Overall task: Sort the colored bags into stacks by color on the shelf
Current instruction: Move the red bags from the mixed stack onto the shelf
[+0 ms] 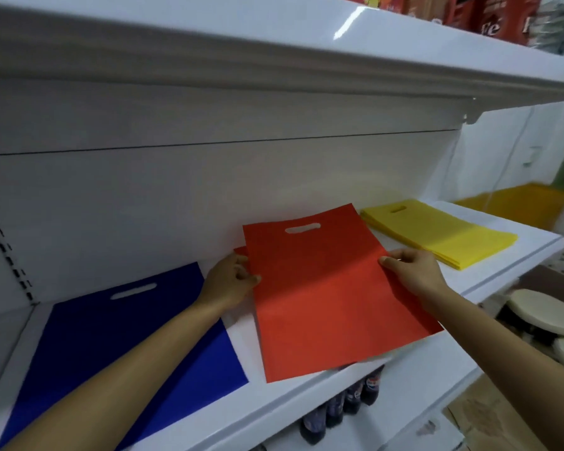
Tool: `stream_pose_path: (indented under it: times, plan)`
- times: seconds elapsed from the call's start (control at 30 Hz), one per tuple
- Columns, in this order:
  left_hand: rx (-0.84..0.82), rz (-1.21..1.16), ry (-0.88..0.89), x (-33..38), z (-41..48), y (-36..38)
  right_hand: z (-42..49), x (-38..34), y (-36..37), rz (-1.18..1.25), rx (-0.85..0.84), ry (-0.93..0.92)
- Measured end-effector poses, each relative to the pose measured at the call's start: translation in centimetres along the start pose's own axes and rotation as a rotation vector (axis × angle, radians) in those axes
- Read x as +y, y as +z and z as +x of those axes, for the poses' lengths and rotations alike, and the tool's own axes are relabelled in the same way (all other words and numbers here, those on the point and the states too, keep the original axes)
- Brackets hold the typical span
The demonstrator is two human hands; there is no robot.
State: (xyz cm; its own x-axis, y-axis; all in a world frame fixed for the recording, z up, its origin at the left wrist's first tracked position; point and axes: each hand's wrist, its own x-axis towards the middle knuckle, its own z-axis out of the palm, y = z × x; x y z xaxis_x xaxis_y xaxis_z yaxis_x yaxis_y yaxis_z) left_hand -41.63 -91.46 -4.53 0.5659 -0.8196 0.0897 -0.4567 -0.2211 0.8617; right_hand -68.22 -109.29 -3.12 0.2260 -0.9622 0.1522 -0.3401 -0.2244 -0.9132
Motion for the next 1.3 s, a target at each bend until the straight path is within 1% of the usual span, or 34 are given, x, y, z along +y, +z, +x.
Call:
stream_pose_path:
  times: [0.1,0.23,0.33,0.4,0.5,0.57,0.63,0.7,0.8,1.03,1.17,1.3]
  plan:
    - [0.056,0.045,-0.071,0.0,1.0,0.9,3.5,0.3,0.7,-0.126,-0.105,-0.083]
    - [0.164,0.039,-0.196,-0.3,1.9,2.5,7.5,1.0,1.9,-0.400,-0.292,-0.211]
    - [0.238,0.063,-0.260,-0.6,2.2,4.1,9.8,1.8,2.4,-0.460,-0.321,-0.253]
    - [0.287,0.125,-0.279,-0.6,2.1,5.0,10.8,2.5,2.8,-0.464,-0.321,-0.256]
    - [0.407,0.190,-0.259,-0.5,1.4,6.4,11.4,4.2,3.1,-0.509,-0.334,-0.244]
    - [0.469,0.215,-0.203,-0.6,0.8,7.2,11.6,5.2,3.1,-0.478,-0.323,-0.259]
    - [0.485,0.233,-0.182,-0.5,0.5,7.5,11.8,5.8,3.2,-0.419,-0.287,-0.289]
    - [0.472,0.262,-0.184,-0.5,0.5,7.4,11.9,6.0,3.3,-0.389,-0.277,-0.294]
    - [0.433,0.326,-0.185,-0.6,0.7,7.3,12.1,6.3,3.3,-0.349,-0.305,-0.280]
    - [0.472,0.285,-0.173,-0.8,0.8,7.5,12.0,6.7,3.1,-0.338,-0.306,-0.320]
    - [0.508,0.289,-0.151,-1.1,0.9,7.3,12.1,6.5,3.3,-0.325,-0.300,-0.308]
    - [0.471,0.349,-0.159,-1.5,0.9,7.4,12.3,6.8,3.3,-0.285,-0.305,-0.269]
